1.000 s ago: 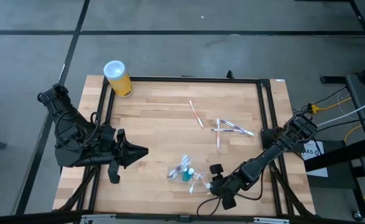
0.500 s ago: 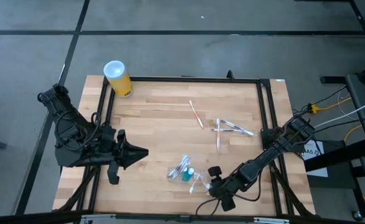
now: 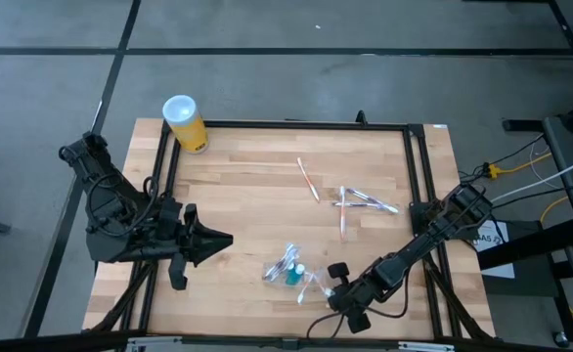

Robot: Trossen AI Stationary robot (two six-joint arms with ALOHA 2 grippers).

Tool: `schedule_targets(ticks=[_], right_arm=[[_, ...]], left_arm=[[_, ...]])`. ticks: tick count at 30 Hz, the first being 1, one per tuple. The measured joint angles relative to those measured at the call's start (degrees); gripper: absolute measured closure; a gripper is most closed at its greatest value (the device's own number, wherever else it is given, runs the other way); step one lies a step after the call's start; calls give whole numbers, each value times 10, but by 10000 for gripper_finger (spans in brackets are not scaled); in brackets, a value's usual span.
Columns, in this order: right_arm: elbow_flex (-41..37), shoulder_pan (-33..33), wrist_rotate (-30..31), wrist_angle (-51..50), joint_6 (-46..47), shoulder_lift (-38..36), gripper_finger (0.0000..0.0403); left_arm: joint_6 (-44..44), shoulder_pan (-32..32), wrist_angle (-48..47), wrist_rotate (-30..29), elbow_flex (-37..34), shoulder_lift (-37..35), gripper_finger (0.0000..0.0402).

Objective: Pick & Place toothbrushing station
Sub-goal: Put the orange toothbrush into the right section of the transparent organizer

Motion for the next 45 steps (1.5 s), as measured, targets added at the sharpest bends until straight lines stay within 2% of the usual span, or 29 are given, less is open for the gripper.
schedule_targets(ticks=[10, 17, 25, 33, 37, 41, 45], right_arm=[[125, 30, 63, -135, -11, -3, 401], [190, 61, 139, -226, 0, -11, 402], [193, 77, 296, -310, 111, -96, 402], [193, 47, 460, -369, 182, -196, 403], [193, 35, 538, -349, 197, -229, 403], [193, 29, 604, -278, 188, -240, 403], [158, 29, 637, -143, 160, -240, 403]], left_arm=[[11, 0, -2, 0, 0, 0, 368], [11, 0, -2, -1, 0, 0, 368], [11, 0, -2, -1, 0, 0, 368], [20, 0, 0, 11, 0, 0, 368], [35, 0, 0, 17, 0, 0, 368], [47, 0, -3, 21, 0, 0, 368], [52, 0, -18, 31, 0, 0, 368]])
